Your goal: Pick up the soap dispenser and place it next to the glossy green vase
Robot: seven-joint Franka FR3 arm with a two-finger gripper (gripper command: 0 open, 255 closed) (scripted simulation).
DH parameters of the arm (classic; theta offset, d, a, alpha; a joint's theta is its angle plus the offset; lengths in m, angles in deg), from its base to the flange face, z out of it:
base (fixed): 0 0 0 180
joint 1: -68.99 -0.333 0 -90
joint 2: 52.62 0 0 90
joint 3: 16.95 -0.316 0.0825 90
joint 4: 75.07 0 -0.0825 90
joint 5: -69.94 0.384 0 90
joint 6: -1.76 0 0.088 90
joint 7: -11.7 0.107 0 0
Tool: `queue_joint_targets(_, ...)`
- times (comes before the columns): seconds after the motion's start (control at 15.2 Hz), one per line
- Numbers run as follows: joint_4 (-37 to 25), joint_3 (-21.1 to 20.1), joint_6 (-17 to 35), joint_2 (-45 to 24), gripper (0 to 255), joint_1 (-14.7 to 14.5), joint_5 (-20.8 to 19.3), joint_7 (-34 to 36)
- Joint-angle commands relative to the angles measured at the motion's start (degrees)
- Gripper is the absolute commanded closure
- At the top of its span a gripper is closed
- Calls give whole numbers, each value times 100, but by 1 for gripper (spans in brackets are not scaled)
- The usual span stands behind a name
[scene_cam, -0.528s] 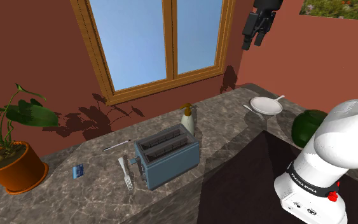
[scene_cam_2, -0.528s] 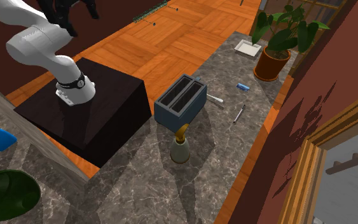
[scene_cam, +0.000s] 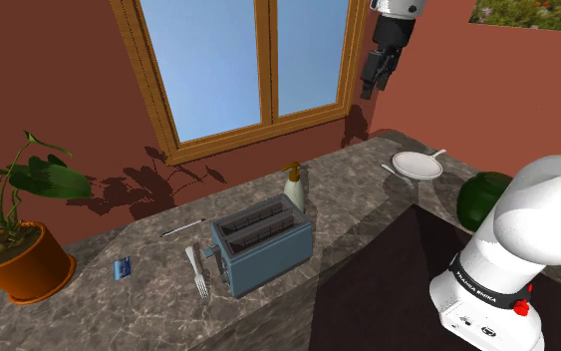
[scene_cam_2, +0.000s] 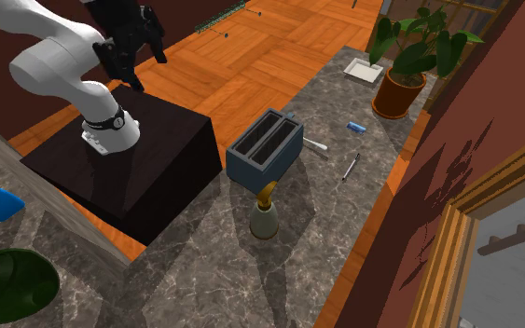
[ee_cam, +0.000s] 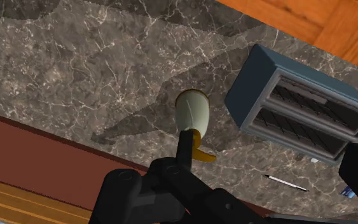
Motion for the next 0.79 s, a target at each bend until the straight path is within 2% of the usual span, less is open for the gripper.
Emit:
queue_joint_targets(0.0, 94, 86, 406, -328, 0, -60, -14, -234)
queue_joint_targets(0.73, -92, 475, 2132, -2399, 0, -377, 174, -1550)
